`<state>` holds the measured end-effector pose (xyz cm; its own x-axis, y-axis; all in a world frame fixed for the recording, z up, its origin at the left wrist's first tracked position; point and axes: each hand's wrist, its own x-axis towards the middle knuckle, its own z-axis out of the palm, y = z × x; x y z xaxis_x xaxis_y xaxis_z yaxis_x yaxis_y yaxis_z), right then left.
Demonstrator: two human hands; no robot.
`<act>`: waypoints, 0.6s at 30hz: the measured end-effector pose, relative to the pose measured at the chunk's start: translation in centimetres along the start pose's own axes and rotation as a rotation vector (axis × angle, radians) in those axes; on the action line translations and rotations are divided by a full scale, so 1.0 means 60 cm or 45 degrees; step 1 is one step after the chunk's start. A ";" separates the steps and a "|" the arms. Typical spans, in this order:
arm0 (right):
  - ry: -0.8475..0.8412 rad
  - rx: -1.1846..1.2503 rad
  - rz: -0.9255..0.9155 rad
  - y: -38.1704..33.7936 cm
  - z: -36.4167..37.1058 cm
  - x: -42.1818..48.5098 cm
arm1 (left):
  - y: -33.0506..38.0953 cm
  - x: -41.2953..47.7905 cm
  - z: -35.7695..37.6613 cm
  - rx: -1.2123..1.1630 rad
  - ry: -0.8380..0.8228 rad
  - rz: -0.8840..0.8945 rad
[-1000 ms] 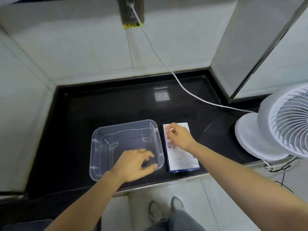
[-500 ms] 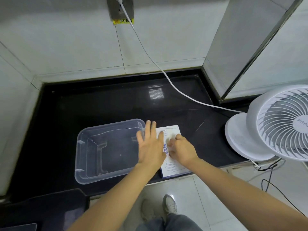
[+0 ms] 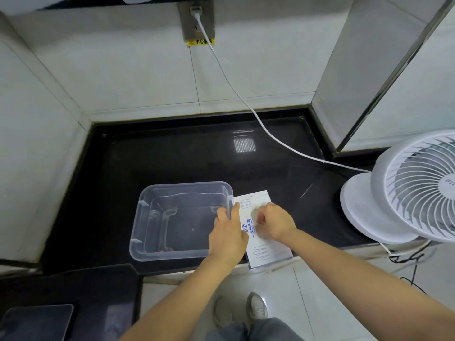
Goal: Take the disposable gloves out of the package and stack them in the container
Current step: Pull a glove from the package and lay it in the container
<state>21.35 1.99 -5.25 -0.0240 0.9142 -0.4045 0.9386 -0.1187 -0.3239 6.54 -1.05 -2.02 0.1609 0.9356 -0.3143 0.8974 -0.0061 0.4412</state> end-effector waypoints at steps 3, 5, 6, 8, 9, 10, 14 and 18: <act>0.005 0.005 0.002 0.003 -0.005 -0.006 | 0.015 0.003 0.000 -0.025 -0.033 -0.027; 0.012 0.005 0.014 0.007 -0.004 -0.007 | 0.024 0.002 0.000 -0.010 -0.032 -0.055; 0.009 0.020 0.032 0.011 -0.002 -0.008 | 0.028 -0.002 -0.002 0.050 0.029 -0.027; 0.027 0.043 0.032 0.016 0.001 -0.009 | 0.035 -0.008 -0.006 0.155 0.191 0.109; 0.044 0.054 0.033 0.018 0.002 -0.011 | 0.042 -0.011 -0.008 0.132 0.220 0.169; 0.039 0.052 0.037 0.021 0.002 -0.011 | 0.052 -0.014 -0.010 0.094 0.197 0.210; 0.031 0.037 0.044 0.027 -0.006 -0.013 | 0.092 -0.017 0.026 0.097 -0.035 0.169; -0.012 0.158 0.000 0.050 -0.007 -0.014 | 0.090 -0.002 0.069 0.066 -0.174 0.004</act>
<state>24.34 1.04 -5.52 -0.0277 0.9107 -0.4121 0.8889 -0.1661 -0.4269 13.05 -2.63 -3.08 0.2148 0.8789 -0.4259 0.9162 -0.0303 0.3996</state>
